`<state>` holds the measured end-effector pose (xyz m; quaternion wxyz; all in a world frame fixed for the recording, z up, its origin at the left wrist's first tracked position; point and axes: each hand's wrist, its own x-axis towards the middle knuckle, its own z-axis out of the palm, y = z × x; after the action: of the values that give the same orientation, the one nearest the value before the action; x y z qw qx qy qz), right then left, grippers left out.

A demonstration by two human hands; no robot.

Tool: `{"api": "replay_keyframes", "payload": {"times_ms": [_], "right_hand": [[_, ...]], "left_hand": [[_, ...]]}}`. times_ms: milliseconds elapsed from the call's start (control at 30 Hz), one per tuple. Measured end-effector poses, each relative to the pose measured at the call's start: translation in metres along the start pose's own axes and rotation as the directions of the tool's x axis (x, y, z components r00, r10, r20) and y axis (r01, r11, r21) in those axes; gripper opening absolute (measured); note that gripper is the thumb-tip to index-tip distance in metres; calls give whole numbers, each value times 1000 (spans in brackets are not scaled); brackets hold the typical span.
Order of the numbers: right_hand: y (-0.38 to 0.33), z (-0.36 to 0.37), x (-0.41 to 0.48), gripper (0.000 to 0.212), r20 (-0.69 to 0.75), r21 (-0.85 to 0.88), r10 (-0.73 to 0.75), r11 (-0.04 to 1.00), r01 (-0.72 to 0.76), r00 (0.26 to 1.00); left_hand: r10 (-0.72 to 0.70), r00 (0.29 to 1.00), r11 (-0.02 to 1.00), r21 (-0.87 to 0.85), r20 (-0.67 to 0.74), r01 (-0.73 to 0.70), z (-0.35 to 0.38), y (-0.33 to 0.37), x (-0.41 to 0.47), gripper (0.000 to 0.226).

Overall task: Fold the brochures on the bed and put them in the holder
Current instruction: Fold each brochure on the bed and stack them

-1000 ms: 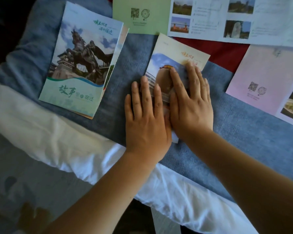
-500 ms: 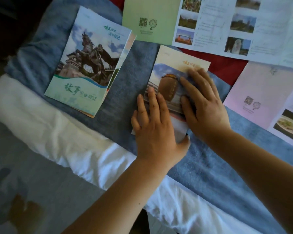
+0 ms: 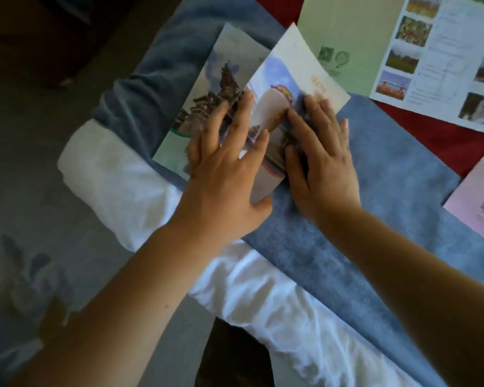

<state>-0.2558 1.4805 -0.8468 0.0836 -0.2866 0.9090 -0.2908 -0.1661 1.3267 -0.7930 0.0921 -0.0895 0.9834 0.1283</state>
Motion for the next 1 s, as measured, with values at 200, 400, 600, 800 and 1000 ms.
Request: {"api": "replay_keyframes", "payload": {"times_ms": [200,400,600,800,1000], "right_hand": [[-33,23,38,48,39,6,-30,1000,30,999],[-36,31,48,48,68,-74,-53,996,58,996],[-39,33,49,48,43,-90,-30,995,33,999],[-55,32,69,46,63,-130,2,992,6,998],[-67,35,91,47,75,-215,-4,976,20,997]], "left_hand": [[-93,995,996,-12,-34,93,-3,-49,6,92],[-110,994,994,-23,-8,110,4,-61,13,98],[-117,993,990,-75,26,119,14,-64,16,104],[-80,997,993,-81,11,80,19,-73,14,114],[-121,993,983,-139,-12,118,17,-71,11,137]]}}
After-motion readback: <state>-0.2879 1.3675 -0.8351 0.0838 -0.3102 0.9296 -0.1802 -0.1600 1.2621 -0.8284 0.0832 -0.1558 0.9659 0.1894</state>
